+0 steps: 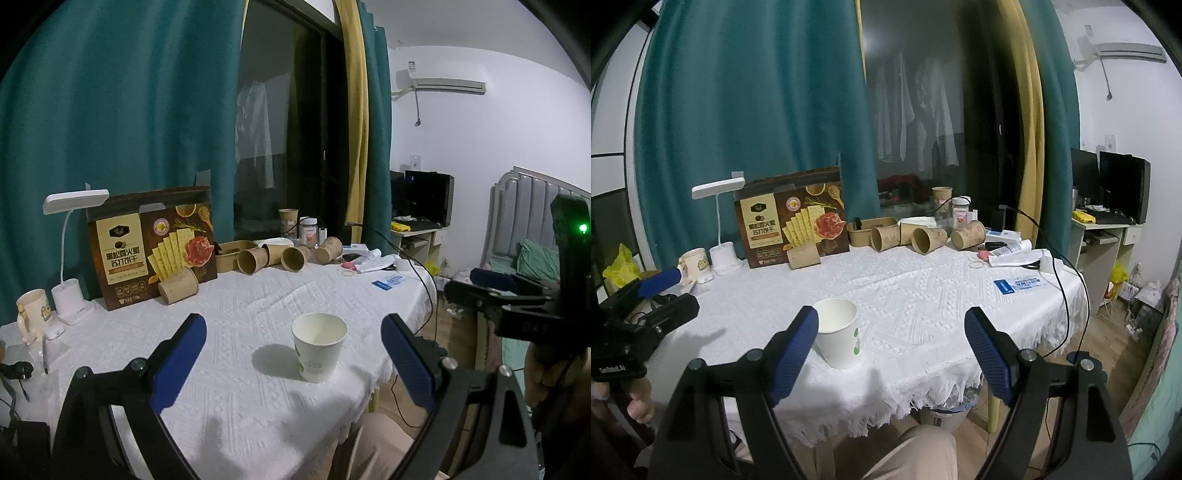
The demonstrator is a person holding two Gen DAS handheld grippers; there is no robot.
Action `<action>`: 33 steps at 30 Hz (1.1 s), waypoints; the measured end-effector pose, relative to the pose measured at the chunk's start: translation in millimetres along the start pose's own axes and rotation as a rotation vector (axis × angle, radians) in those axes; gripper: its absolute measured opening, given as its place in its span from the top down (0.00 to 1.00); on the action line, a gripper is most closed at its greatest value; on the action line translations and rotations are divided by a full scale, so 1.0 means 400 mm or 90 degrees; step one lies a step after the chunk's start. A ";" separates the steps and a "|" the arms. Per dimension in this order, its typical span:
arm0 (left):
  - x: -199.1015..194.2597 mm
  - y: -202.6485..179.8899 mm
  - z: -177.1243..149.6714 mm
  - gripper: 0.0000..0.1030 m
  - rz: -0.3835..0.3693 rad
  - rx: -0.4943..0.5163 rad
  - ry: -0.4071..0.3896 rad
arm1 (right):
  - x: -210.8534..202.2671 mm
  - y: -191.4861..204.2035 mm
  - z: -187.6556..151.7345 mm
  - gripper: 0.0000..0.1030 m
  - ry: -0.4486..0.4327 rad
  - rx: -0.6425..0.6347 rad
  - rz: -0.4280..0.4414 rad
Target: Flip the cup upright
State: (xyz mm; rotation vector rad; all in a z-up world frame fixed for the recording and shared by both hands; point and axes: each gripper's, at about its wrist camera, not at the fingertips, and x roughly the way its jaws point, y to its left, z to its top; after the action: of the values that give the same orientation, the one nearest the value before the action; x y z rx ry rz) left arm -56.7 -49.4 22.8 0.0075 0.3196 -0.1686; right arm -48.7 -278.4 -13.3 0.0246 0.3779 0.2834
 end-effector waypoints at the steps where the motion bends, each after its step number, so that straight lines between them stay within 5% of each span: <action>1: 0.000 0.000 0.000 0.07 0.000 0.000 0.000 | 0.001 -0.001 -0.001 0.23 0.001 0.002 0.000; 33: -0.012 0.000 0.015 0.07 -0.003 -0.001 -0.009 | -0.003 0.000 0.007 0.23 0.007 0.004 0.008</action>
State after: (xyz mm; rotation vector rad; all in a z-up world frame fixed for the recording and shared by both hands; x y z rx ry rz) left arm -59.2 -48.6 29.9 0.0044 0.3058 -0.1739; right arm -48.6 -278.4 -10.2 0.0318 0.3903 0.2945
